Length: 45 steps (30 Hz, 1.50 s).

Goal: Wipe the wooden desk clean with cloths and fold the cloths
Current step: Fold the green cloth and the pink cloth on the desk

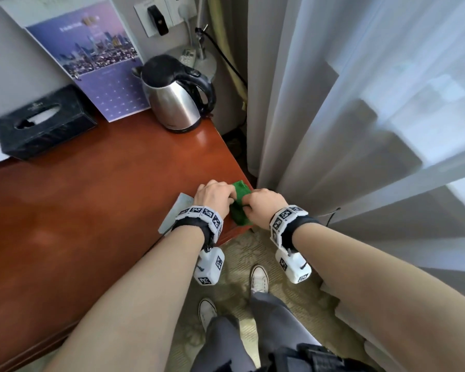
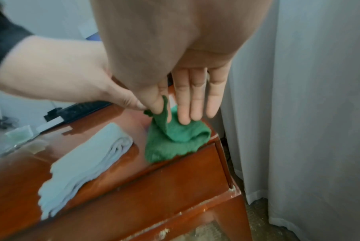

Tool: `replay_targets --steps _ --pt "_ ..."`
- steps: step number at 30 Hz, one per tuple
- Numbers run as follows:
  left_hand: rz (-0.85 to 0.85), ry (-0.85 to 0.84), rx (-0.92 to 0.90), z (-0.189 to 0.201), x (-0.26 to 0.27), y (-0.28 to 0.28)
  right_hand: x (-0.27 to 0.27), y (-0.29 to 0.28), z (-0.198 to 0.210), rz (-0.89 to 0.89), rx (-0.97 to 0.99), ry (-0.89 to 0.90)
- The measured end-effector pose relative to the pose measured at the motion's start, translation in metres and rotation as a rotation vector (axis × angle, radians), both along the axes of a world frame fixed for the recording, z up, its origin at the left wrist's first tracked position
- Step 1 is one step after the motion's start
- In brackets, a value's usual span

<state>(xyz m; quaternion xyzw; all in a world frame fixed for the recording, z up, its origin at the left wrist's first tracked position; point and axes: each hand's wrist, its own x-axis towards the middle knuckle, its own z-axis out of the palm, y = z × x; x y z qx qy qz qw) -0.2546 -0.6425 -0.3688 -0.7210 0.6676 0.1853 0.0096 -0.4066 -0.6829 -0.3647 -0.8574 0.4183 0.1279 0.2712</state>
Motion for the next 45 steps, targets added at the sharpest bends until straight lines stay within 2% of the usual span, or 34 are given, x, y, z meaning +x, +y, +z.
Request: replay_targets --steps 4,10,13,20,24,29,33,38,45 --pt "0.088 0.046 -0.002 0.040 0.006 -0.008 -0.002 -0.017 0.037 -0.113 0.015 -0.090" --pt "0.111 0.131 -0.079 0.108 0.021 -0.015 0.005 -0.029 0.113 -0.190 -0.050 -0.249" --pt "0.126 0.211 -0.146 0.143 0.027 -0.011 0.011 -0.022 0.151 -0.294 -0.056 -0.368" --pt "0.156 0.346 -0.357 0.210 0.051 0.020 0.038 -0.004 0.226 -0.564 0.070 -0.733" --pt "0.176 0.438 -0.403 0.222 0.066 0.047 0.059 0.017 0.261 -0.564 0.088 -0.825" --pt "0.195 0.497 -0.344 0.209 0.086 0.080 0.078 0.038 0.281 -0.619 0.142 -0.943" --pt "0.218 0.479 -0.335 0.207 0.094 0.097 0.087 0.047 0.291 -0.622 0.154 -0.953" --pt "0.334 0.453 -0.387 0.228 0.106 0.101 0.085 0.044 0.304 -0.616 0.155 -0.920" --pt "0.414 0.388 -0.483 0.262 0.130 0.101 0.084 0.028 0.313 -0.597 0.181 -0.933"
